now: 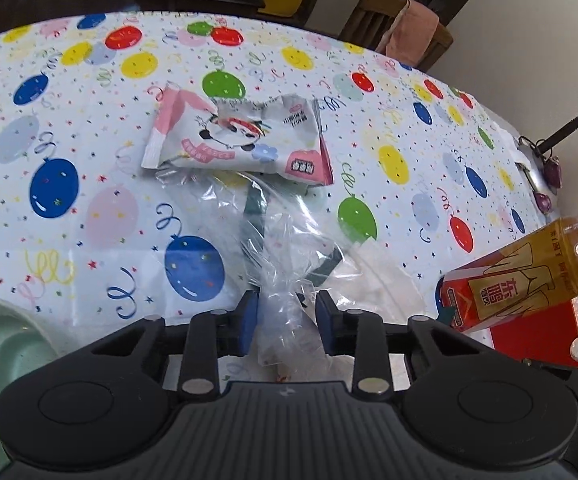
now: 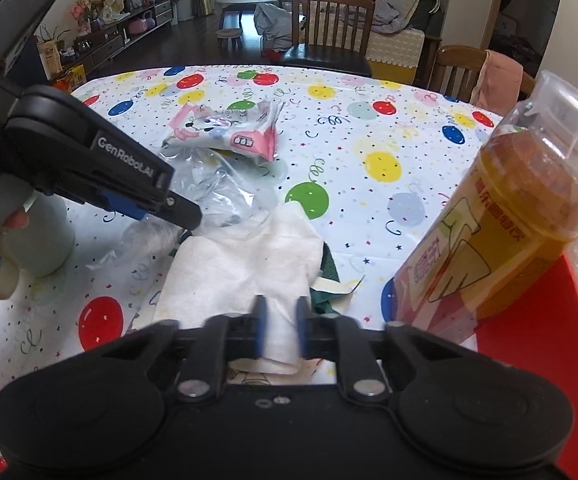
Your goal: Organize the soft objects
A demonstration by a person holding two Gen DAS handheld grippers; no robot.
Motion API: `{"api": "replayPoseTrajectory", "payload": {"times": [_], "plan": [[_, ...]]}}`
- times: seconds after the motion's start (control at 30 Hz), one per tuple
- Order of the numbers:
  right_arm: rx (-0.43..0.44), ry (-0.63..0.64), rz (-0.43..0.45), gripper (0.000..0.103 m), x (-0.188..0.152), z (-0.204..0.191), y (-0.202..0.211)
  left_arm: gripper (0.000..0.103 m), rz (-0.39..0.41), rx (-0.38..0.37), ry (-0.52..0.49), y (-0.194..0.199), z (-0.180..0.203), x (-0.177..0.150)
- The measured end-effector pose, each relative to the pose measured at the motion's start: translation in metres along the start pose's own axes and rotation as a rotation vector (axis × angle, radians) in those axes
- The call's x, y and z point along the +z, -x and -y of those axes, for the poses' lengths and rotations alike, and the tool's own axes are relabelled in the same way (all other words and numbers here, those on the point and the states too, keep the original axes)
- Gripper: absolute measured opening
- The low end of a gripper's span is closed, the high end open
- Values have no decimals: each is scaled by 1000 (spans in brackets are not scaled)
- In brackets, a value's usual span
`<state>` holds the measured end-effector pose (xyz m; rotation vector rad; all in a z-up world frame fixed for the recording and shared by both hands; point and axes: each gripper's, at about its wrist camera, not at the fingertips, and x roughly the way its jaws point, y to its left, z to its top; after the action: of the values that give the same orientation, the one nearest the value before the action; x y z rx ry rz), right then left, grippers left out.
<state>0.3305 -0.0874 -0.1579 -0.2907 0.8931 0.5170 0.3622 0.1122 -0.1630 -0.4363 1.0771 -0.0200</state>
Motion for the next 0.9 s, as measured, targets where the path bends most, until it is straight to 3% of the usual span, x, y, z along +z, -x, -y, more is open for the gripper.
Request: {"api": "replayPoseTrajectory", "payload": {"times": [0.23,0.4,0.47,0.6,0.67,0.9], "plan": [[-19,5,59,0,0,1,18,30,31,-21,22,18,-3,-4],[22,-23,86,1,0,7,36,30,60,-37,31,33,-3,-8],[52,-60,75,22,0,13,37,30,71,-45,25,39,-3,-9],[69,-76,69,41,-1,19,37,30,75,-46,29,41,-5,-11],[81,-84,49,62,-1,18,34,30,73,-50,33,41,-6,-13],[73,-77,-1,62,2,8,12,30,66,-52,37,42,-8,-16]]}}
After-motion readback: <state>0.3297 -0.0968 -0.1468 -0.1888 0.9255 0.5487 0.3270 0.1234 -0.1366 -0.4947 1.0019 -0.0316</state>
